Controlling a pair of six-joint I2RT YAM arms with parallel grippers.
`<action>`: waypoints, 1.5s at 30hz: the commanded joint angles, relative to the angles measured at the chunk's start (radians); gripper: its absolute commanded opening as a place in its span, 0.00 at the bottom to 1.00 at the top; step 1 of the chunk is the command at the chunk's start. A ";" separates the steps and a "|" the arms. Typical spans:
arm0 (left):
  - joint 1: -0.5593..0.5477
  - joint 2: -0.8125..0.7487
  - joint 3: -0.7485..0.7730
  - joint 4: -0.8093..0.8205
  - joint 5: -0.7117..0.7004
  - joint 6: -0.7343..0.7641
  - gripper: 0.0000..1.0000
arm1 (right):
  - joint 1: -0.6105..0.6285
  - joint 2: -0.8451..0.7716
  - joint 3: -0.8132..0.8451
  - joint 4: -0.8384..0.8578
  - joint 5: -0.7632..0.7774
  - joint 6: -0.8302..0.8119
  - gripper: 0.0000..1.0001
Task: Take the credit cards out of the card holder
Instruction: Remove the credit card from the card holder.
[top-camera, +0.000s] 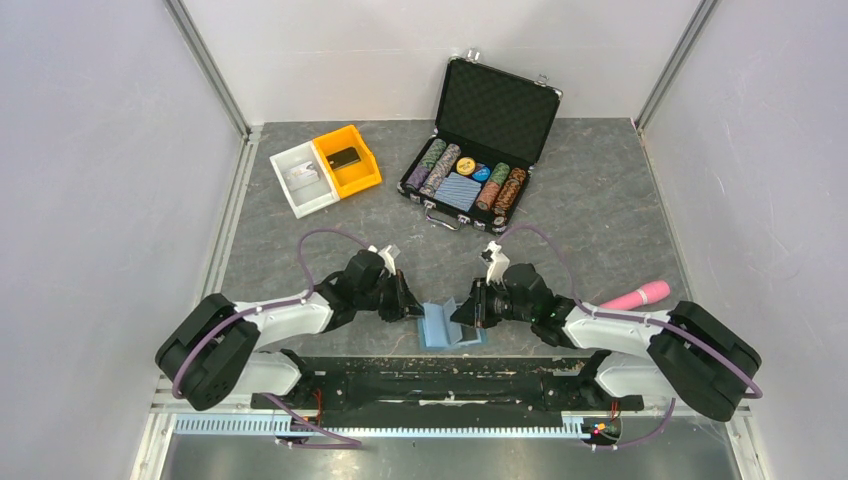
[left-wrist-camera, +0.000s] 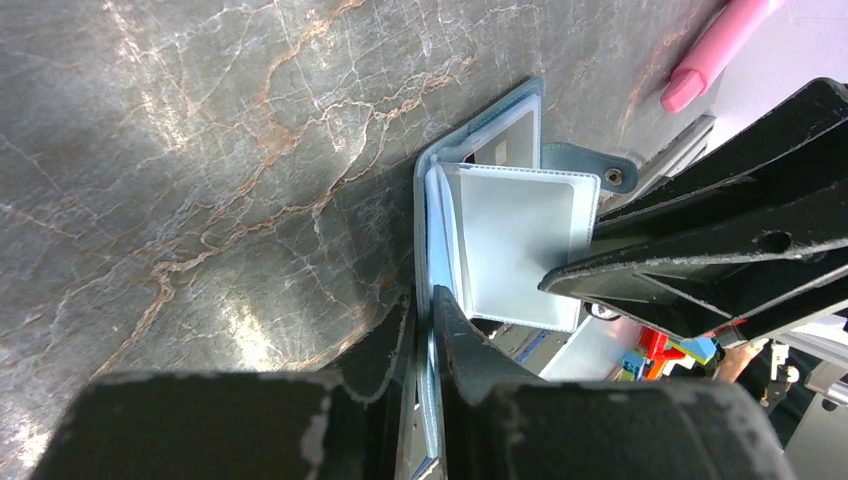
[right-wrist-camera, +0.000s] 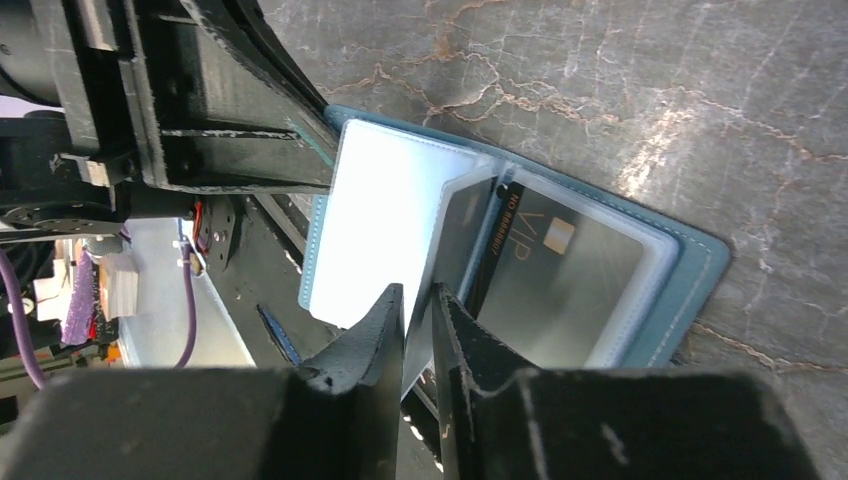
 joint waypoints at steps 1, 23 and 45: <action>0.000 -0.041 0.001 -0.018 -0.039 -0.019 0.18 | 0.003 -0.030 0.006 -0.008 0.032 -0.028 0.14; 0.000 -0.088 0.012 -0.108 -0.067 -0.001 0.35 | 0.066 -0.054 0.023 0.020 -0.022 0.005 0.35; 0.000 -0.265 0.007 -0.245 -0.158 -0.037 0.86 | 0.181 0.069 0.052 0.043 0.009 -0.032 0.39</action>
